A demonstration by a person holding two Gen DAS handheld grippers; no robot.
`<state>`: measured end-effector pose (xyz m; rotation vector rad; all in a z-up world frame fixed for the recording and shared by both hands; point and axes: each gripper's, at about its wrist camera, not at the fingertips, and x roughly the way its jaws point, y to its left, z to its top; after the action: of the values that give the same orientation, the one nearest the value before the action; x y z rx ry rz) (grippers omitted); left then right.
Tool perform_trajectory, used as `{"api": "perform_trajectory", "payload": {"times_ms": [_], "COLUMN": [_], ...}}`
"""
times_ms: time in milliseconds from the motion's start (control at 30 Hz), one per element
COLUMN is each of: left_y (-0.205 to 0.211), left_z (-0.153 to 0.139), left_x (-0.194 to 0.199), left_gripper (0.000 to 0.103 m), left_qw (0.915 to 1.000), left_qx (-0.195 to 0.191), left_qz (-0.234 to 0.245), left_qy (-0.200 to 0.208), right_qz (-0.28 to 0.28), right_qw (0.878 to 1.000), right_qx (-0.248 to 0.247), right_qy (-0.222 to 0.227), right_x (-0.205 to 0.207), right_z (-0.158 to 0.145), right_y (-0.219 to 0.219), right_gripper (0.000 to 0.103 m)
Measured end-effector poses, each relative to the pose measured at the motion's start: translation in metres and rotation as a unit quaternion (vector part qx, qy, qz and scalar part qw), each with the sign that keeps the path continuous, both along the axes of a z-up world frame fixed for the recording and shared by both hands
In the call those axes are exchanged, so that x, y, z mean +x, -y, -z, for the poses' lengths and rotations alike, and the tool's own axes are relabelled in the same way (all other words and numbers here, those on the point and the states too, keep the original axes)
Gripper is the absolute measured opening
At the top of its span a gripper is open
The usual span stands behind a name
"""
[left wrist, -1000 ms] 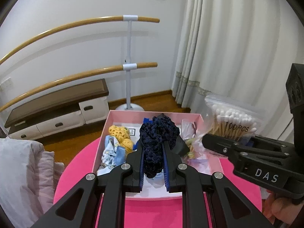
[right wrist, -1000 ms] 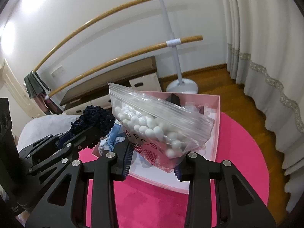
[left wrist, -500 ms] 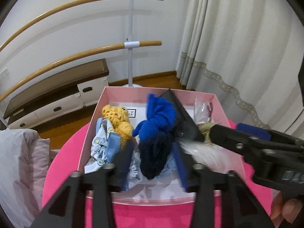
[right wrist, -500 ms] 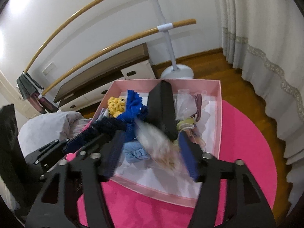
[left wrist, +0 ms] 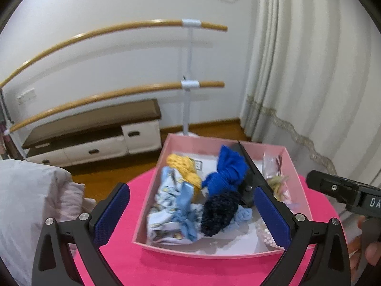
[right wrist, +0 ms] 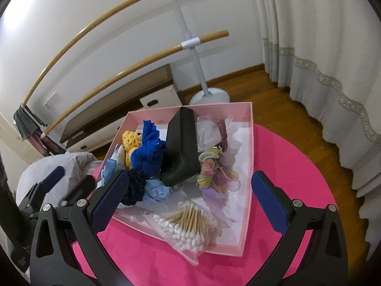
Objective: Organize soft objects
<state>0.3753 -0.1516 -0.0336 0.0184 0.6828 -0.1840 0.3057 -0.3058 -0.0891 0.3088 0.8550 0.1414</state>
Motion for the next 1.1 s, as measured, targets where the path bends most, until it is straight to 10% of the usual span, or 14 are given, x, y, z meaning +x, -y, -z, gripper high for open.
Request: {"api": "perform_trajectory", "payload": {"times_ms": [1100], "left_y": [-0.071], "left_z": [-0.028], "left_x": [-0.267], "left_gripper": [0.103], "left_qw": [0.9934], "left_qx": [-0.004], "left_qz": [-0.036], "left_qy": [0.109], "right_qz": [0.038], "right_qw": [0.977], "right_qx": [-0.091], "right_qy": [0.191], "right_x": [-0.223], "right_z": [-0.078], "right_y": [-0.038], "right_gripper": [0.103]}}
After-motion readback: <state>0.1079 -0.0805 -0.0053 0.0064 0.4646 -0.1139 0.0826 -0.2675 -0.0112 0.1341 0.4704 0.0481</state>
